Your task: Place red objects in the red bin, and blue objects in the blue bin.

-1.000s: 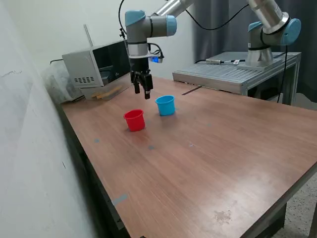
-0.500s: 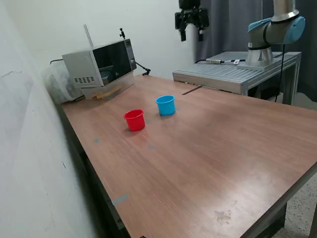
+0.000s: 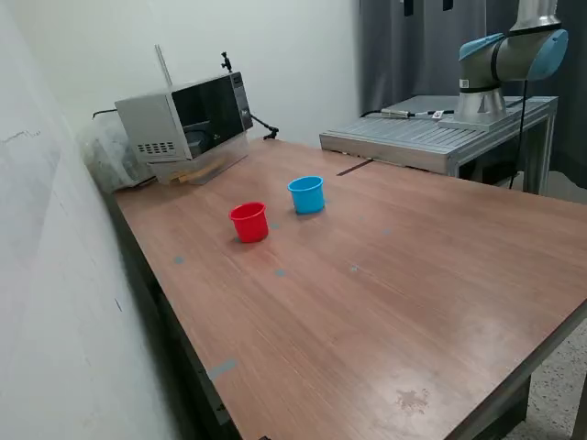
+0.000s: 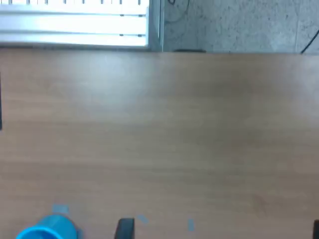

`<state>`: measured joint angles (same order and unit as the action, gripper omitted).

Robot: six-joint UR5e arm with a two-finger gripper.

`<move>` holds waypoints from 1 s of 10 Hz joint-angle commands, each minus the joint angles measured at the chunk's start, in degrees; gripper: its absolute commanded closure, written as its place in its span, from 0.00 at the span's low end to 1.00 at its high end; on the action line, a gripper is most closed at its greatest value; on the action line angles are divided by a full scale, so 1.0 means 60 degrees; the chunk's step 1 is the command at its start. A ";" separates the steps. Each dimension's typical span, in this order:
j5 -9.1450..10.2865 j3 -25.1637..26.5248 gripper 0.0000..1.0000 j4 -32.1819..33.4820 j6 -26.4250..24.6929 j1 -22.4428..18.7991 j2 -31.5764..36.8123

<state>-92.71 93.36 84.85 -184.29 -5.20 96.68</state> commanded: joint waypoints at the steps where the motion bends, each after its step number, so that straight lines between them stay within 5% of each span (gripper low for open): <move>1: 0.0013 0.0580 0.00 -0.0196 -0.0062 -0.0100 0.0629; 4: 0.0013 0.0816 0.00 -0.2297 0.0069 -0.1094 0.0777; 10: 0.0013 0.1065 0.00 -0.2657 0.0055 -0.1023 0.0836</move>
